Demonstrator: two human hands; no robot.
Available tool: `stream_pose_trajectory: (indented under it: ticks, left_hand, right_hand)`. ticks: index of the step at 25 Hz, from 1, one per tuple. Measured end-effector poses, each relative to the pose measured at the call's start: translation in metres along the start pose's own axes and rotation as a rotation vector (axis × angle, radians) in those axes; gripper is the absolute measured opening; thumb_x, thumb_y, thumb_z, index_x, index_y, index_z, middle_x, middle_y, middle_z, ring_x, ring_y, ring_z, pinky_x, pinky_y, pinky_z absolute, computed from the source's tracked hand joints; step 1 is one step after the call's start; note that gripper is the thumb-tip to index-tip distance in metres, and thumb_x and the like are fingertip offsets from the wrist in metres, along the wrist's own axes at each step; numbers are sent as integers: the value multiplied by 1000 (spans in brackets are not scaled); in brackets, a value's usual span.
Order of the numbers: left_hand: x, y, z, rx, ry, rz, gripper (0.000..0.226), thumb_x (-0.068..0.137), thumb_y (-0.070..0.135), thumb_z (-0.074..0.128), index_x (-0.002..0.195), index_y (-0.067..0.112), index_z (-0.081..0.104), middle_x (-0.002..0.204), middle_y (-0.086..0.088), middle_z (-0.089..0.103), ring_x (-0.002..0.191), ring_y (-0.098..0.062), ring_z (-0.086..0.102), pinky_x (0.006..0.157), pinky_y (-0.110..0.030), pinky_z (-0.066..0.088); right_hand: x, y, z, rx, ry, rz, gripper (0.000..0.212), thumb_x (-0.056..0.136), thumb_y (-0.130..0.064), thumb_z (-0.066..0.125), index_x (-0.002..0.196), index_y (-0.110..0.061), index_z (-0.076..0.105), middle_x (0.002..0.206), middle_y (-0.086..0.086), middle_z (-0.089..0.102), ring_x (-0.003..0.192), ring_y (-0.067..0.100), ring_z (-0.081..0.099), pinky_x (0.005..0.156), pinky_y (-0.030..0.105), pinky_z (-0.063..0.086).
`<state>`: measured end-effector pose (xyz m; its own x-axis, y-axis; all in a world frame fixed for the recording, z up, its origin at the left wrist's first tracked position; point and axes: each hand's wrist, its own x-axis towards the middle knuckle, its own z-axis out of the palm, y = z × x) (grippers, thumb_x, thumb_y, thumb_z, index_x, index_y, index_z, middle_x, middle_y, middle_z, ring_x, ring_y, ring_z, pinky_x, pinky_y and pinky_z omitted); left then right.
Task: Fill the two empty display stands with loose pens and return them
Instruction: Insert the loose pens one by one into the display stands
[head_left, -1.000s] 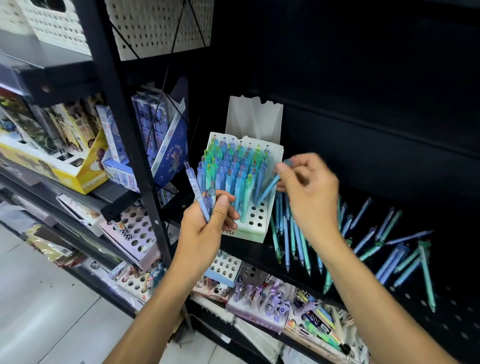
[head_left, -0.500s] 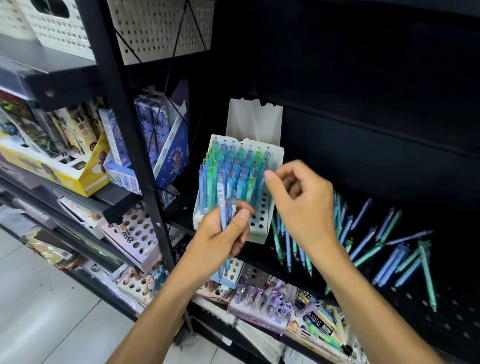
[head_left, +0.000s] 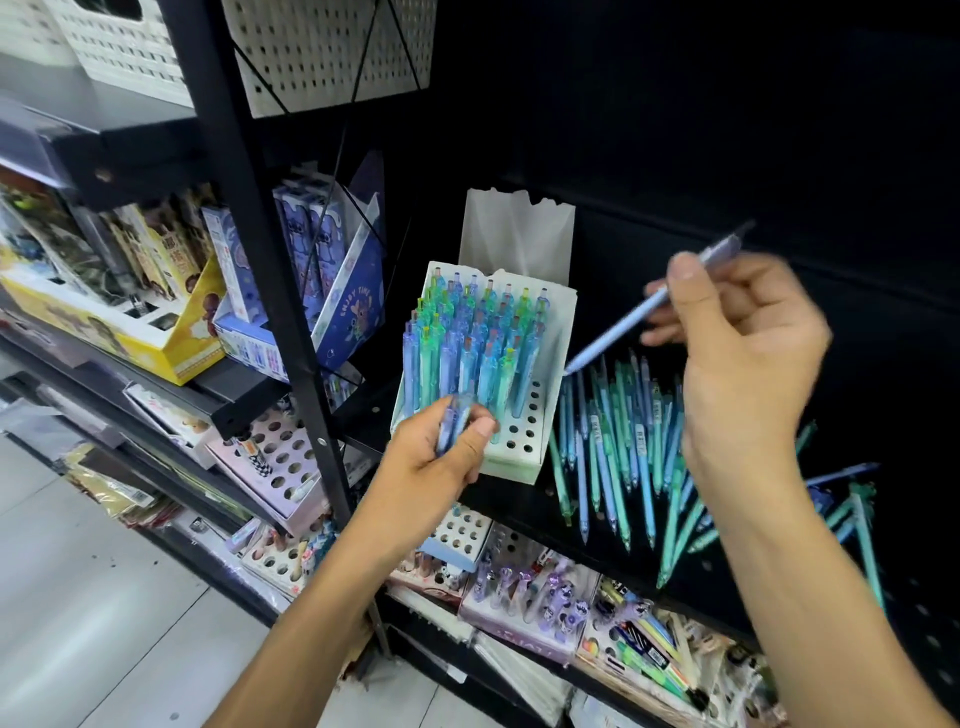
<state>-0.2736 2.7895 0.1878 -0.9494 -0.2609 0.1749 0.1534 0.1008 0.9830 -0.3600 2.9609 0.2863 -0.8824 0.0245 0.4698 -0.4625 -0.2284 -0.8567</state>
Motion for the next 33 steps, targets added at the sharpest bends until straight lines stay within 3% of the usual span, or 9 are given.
stream_pose_trajectory:
  ticks: [3, 9, 16, 20, 22, 24, 28, 31, 33]
  left_hand:
    - [0, 1, -5, -78, 148, -19, 19, 103, 19, 48, 92, 8, 60, 60, -2, 45, 49, -10, 37, 48, -19, 34]
    - [3, 5, 0, -109, 144, 11, 23, 102, 24, 46, 99, 5, 58, 61, 3, 49, 52, -9, 41, 50, -18, 36]
    - [4, 3, 3, -142, 121, 17, 21, 101, 26, 46, 98, 10, 60, 62, 2, 51, 53, -9, 42, 50, -18, 37]
    - [6, 5, 6, -173, 74, 11, 22, 98, 31, 47, 96, 14, 62, 64, 1, 54, 53, -11, 44, 51, -19, 37]
    - [6, 5, 4, -189, 1, -1, 19, 96, 31, 49, 92, 20, 65, 65, -1, 55, 54, -14, 44, 51, -21, 37]
    - [6, 7, 4, -185, -106, -5, 20, 97, 30, 51, 84, 28, 67, 65, -1, 57, 54, -14, 46, 52, -23, 37]
    - [5, 10, 12, -126, -225, 30, 19, 97, 25, 51, 85, 12, 59, 67, 2, 60, 57, -14, 51, 54, -26, 41]
    - [5, 15, 9, -71, -228, 80, 16, 99, 21, 50, 96, 14, 64, 81, 5, 67, 72, -13, 61, 64, -25, 48]
    - [4, 17, 1, -54, -114, 79, 20, 101, 18, 48, 108, 14, 67, 93, 1, 71, 85, -16, 66, 71, -24, 51]
  right_hand:
    - [-8, 25, 1, -239, -58, 48, 8, 89, -14, 72, 87, -16, 64, 79, 7, 71, 68, 20, 70, 65, 32, 59]
    - [-24, 61, 11, -398, -185, 75, 15, 85, -22, 77, 87, -15, 64, 79, 2, 70, 73, 25, 70, 70, 47, 60]
    - [-23, 67, 16, -654, -332, 14, 18, 84, -28, 77, 83, -14, 64, 71, -9, 67, 66, 4, 63, 64, 20, 54]
    - [-18, 61, 17, -871, -406, 52, 23, 84, -44, 74, 84, -22, 67, 69, -14, 65, 61, -1, 60, 61, 23, 51]
    - [-26, 52, 11, -795, -259, -128, 23, 86, -45, 71, 87, -23, 66, 67, -13, 61, 55, 3, 54, 53, 21, 42]
    - [-35, 42, 10, -589, -320, -229, 16, 89, -36, 70, 92, -21, 71, 73, -12, 60, 53, 6, 49, 49, 20, 37]
    - [-38, 43, 13, -380, -589, -28, 12, 85, -16, 76, 97, -16, 76, 89, -4, 62, 58, 5, 51, 56, 18, 42]
    - [-34, 40, 7, -301, -517, 36, 9, 89, -12, 72, 96, -18, 71, 87, -1, 69, 66, 18, 61, 58, 30, 49]
    - [-26, 29, -1, -153, -359, 42, 8, 92, -8, 66, 97, -14, 67, 88, 5, 73, 73, 17, 68, 59, 27, 52]
